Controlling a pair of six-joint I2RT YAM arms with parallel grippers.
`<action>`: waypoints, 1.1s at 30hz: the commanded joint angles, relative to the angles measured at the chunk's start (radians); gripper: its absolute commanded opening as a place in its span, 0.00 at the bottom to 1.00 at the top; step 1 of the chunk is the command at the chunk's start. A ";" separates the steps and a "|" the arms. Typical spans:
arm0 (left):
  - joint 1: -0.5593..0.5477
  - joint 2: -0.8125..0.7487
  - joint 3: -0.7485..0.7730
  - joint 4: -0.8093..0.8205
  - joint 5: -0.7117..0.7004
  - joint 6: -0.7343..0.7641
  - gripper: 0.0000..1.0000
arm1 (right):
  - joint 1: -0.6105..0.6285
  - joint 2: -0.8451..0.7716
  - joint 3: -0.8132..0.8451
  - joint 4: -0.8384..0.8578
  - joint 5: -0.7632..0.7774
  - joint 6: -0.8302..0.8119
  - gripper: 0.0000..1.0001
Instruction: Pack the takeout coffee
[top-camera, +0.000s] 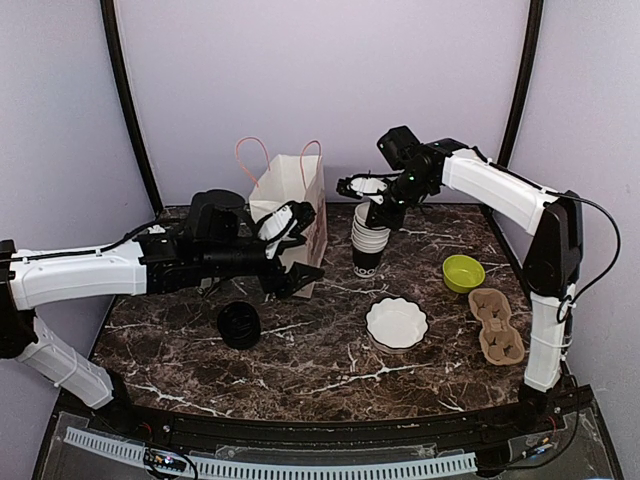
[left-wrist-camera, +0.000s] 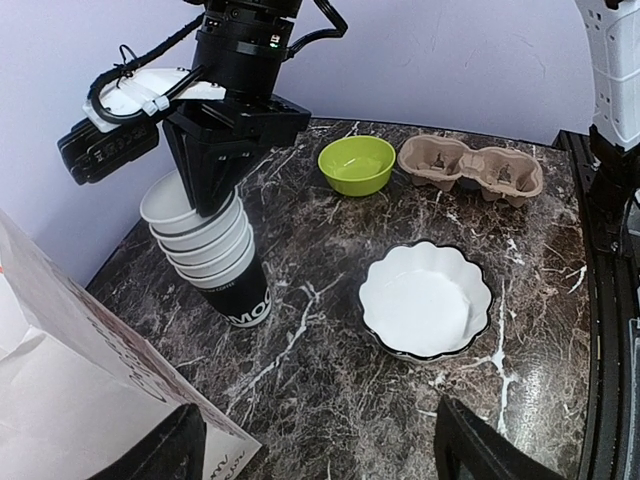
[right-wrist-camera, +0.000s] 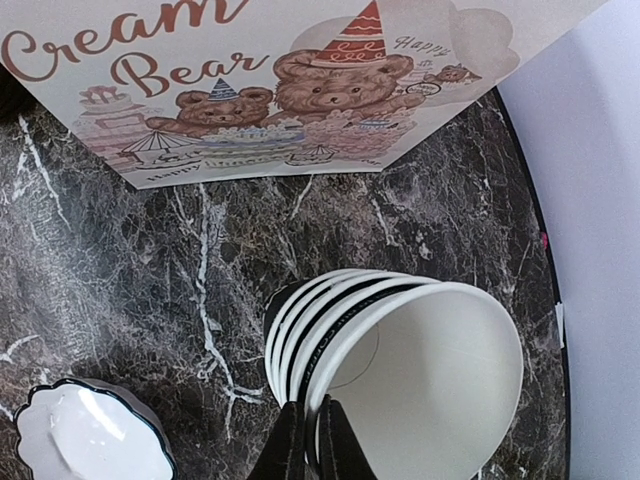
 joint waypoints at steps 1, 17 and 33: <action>-0.010 0.001 0.009 -0.012 -0.007 0.015 0.81 | 0.006 0.013 0.013 -0.005 -0.001 0.019 0.07; -0.037 0.017 0.009 -0.019 -0.035 0.034 0.81 | 0.006 0.025 0.008 -0.015 0.013 0.038 0.13; -0.053 0.028 0.010 -0.025 -0.055 0.047 0.81 | -0.046 0.023 0.102 -0.035 0.089 0.004 0.00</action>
